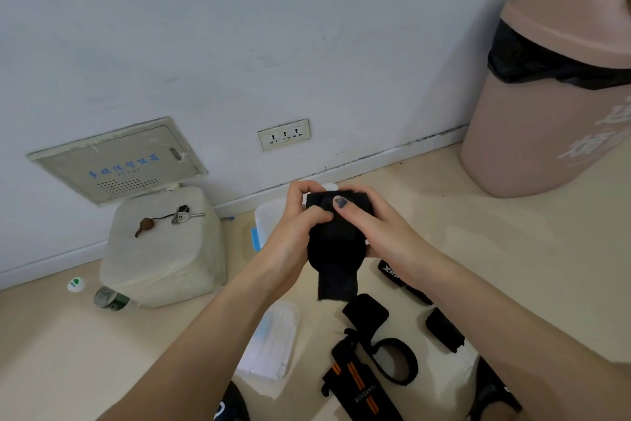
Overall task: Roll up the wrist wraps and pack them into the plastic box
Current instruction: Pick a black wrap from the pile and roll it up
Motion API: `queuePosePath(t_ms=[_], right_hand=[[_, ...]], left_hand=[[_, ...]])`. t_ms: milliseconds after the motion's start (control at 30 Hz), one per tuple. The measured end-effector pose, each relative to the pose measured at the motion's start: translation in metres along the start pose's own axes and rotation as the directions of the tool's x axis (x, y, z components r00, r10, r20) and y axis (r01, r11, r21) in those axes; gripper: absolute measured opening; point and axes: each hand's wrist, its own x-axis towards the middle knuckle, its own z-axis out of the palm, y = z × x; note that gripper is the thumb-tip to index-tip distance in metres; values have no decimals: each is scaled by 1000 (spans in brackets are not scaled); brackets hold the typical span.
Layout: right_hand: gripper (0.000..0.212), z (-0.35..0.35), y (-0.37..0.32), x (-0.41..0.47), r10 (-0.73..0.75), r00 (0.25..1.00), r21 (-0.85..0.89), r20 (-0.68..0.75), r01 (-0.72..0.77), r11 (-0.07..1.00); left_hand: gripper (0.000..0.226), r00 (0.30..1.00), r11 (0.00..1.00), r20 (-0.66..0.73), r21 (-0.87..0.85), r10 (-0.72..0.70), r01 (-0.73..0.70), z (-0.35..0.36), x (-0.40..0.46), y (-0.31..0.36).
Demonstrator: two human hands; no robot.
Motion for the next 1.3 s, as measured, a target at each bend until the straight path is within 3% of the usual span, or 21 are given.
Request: queuePosePath(t_ms=[167, 300, 433, 500, 600, 667, 733, 833, 1000, 1133, 1233, 1300], right_hand=[[21, 0, 1, -2, -119, 993, -92, -19, 116, 989], [24, -3, 1, -2, -169, 985, -94, 27, 171, 981], [48, -10, -3, 0, -101, 993, -126, 57, 108, 986], [55, -16, -12, 6, -95, 993, -42, -69, 92, 995], [28, -17, -15, 13, -96, 938, 132, -332, 147, 980], [14, 0, -5, 7, -76, 957, 122, -281, 114, 986], [15, 15, 6, -2, 21, 987, 89, -161, -6, 996], [20, 17, 13, -4, 89, 988, 131, -126, -72, 989], [50, 12, 0, 1, 83, 990, 66, -112, -76, 995], [70, -2, -2, -9, 258, 966, 95, 5, -257, 962], [76, -3, -2, -18, 284, 951, 89, 121, -295, 951], [72, -1, -1, -19, 239, 967, 83, 93, -247, 965]], left_hand=[[25, 995, 995, -16, 6, -100, 100, -3, 1, -3], [37, 990, 989, -13, 49, -140, 141, -8, 1, -3], [20, 988, 993, -101, 14, -118, 121, -9, 6, -3], [15, 986, 994, -130, 15, -104, 107, -12, 8, 1], [13, 983, 995, -155, 11, -94, 97, -9, 7, 4], [14, 987, 987, -73, -86, -141, 134, 2, 2, -4], [18, 983, 975, 22, -125, -181, 182, 13, -7, -11], [24, 984, 978, 47, -108, -175, 179, 9, -9, -13], [17, 994, 980, 40, -167, -99, 105, -2, 0, 0], [20, 999, 990, -21, -138, -35, 32, -11, 6, 2], [27, 998, 989, -63, -145, -20, 11, -19, 9, 1], [28, 997, 989, -80, -146, -2, -10, -21, 10, 1]])
